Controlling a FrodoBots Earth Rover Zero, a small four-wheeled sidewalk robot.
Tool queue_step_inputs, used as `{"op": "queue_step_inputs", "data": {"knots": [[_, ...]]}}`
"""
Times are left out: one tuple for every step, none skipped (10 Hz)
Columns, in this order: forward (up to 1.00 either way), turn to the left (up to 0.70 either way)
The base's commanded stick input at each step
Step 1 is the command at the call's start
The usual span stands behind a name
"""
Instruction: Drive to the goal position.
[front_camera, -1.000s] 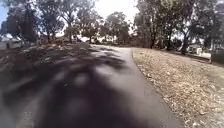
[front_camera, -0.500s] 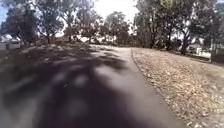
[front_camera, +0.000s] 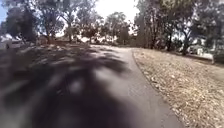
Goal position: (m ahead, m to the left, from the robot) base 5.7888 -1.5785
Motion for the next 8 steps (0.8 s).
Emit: {"op": "queue_step_inputs", "data": {"knots": [[0.70,0.00],[0.70,0.00],[0.70,0.00],[0.70,0.00],[0.70,0.00],[0.70,0.00],[0.70,0.00],[0.70,0.00]]}}
